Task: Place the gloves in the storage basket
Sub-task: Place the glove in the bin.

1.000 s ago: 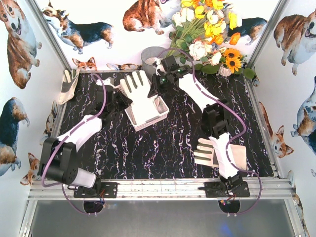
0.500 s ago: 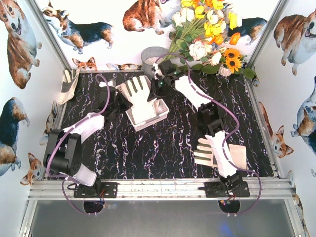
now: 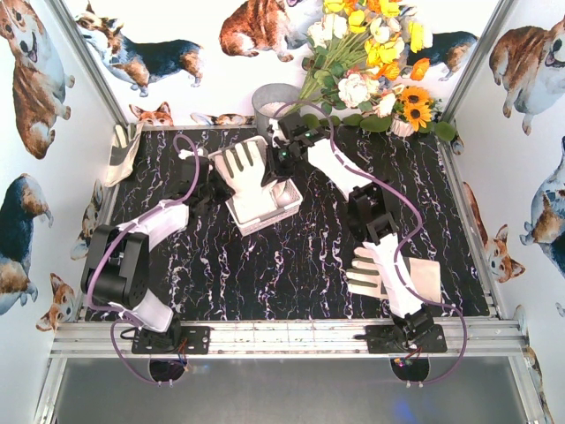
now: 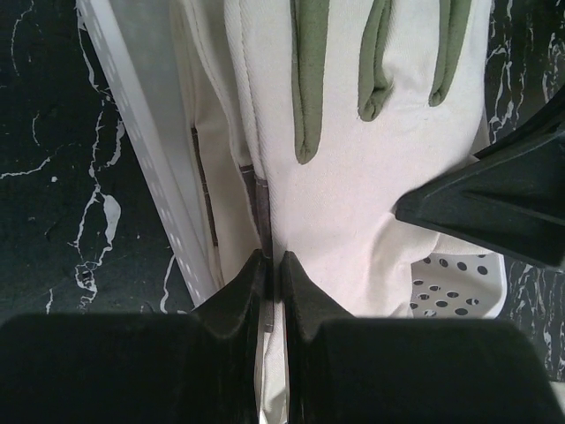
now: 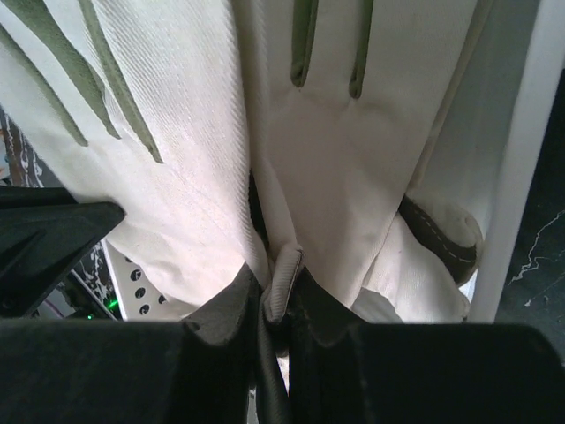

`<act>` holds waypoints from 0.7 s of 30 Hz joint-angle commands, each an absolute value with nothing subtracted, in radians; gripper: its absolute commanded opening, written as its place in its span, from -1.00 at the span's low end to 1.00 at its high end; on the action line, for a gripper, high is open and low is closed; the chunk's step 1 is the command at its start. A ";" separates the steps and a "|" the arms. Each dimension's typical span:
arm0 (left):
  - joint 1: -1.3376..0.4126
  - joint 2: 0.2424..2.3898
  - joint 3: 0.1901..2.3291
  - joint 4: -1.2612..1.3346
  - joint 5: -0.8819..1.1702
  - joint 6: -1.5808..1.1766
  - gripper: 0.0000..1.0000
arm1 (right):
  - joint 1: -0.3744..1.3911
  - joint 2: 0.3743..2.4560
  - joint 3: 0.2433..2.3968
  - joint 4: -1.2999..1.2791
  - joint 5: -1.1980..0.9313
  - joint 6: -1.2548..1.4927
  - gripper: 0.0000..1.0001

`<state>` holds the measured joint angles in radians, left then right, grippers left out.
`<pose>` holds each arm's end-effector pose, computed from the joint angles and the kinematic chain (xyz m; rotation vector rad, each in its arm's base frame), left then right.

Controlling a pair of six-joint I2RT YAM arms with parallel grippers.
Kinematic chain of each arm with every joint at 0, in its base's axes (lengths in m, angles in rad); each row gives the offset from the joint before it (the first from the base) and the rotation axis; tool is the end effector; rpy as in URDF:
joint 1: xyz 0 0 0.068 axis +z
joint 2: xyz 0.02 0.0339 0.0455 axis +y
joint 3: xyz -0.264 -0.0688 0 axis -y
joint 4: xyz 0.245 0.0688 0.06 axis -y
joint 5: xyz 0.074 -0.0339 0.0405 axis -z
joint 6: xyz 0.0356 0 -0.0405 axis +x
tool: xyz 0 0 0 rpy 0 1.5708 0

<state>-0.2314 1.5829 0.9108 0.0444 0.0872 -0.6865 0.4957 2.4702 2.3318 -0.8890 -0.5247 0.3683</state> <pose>0.3311 -0.0812 0.2076 -0.4613 2.2154 -0.5996 0.4593 0.2686 0.2136 -0.3737 2.6836 0.9741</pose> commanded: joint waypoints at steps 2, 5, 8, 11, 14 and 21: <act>-0.215 1.588 0.947 -0.006 0.047 -0.640 -0.89 | 0.488 2.525 2.389 -0.860 -0.452 0.358 -1.00; -0.215 1.573 0.961 -0.012 0.055 -0.628 -0.62 | 0.489 2.539 2.390 -0.867 -0.442 0.353 -1.00; -0.216 1.556 0.976 -0.012 0.069 -0.616 -0.44 | 0.491 2.548 2.388 -0.873 -0.432 0.345 -1.00; -0.224 1.545 0.992 -0.012 0.074 -0.606 -0.38 | 0.495 2.555 2.390 -0.875 -0.427 0.338 -1.00; -0.234 1.556 1.004 0.014 0.105 -0.598 -0.34 | 0.494 2.561 2.392 -0.875 -0.432 0.330 -1.00; -0.268 1.679 1.076 0.023 0.158 -0.586 -0.37 | 0.505 2.584 2.423 -0.892 -0.466 0.268 -1.00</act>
